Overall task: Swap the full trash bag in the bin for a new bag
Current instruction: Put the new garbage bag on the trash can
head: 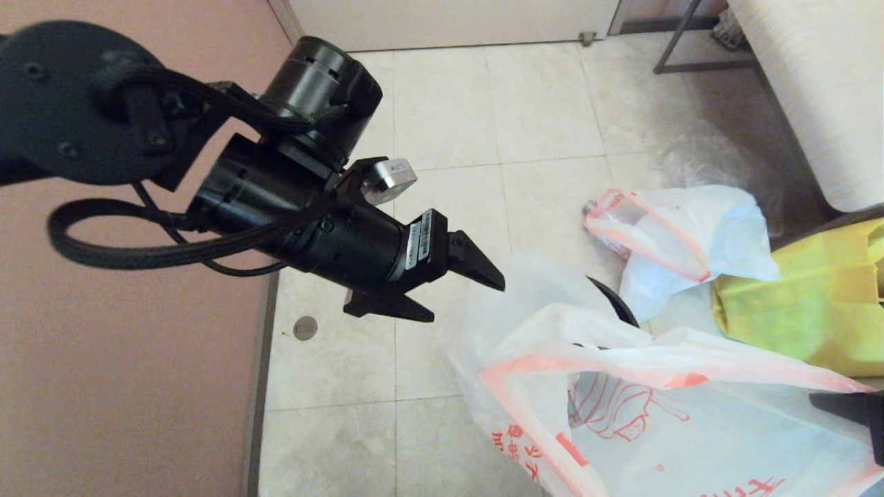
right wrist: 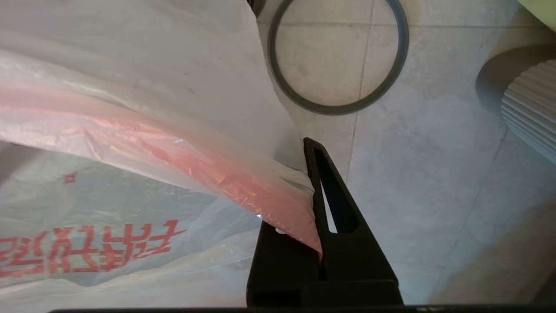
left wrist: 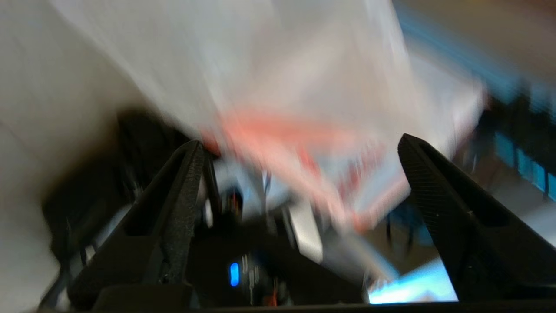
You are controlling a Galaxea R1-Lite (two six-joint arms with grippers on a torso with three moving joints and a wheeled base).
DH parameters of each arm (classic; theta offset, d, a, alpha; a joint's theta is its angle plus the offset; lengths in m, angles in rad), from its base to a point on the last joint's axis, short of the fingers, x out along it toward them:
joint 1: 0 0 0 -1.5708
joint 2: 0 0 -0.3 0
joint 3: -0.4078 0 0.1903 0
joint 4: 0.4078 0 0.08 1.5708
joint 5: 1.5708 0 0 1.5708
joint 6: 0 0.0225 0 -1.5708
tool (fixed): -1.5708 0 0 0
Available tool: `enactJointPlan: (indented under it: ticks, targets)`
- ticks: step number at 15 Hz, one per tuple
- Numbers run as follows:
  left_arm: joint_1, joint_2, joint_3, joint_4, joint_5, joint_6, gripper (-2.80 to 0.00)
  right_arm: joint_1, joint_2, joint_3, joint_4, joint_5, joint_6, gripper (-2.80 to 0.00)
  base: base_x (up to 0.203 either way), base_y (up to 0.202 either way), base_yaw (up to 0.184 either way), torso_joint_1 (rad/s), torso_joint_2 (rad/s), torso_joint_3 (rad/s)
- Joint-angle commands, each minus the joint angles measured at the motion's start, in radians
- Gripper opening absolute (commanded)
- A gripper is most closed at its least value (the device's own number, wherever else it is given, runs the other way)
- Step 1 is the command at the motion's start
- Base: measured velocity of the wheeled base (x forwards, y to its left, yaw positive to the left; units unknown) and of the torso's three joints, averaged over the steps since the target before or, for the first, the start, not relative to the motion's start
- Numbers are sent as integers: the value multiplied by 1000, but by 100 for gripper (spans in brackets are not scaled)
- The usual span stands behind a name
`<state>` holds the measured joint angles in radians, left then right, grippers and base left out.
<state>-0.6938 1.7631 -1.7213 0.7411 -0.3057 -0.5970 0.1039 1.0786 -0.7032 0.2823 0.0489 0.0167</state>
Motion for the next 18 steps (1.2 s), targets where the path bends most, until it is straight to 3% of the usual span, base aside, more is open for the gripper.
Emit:
enactJointPlan:
  ticks: [1,4,7,10,12,15,18]
  targets:
    - [52,81,0,-75,-2,-5,-280,0,-19,-3,2,5,8,-280,0,0,0,0,0,0]
    - [84,212,-47,-193,46,-5,-280,0,-18,-25,6,6,8,-280,0,0,0,0,0,0]
    - [77,382,-193,-190,82,-5,-280,0,-19,-45,8,6,24,-280,0,0,0,0,0,0]
    - [-12,423,-213,-79,126,-3,-280,0,-12,-51,0,9,45,-280,0,0,0,0,0,0]
    - [-49,455,-213,-99,171,-1,-280,0,-15,-63,0,26,50,-280,0,0,0,0,0,0]
    - [-169,465,-216,-106,177,5,-280,-3,-17,-100,1,32,92,-280,0,0,0,0,0,0]
    - [-262,469,-228,-147,180,50,-280,-6,-32,-104,6,32,114,-280,0,0,0,0,0,0]
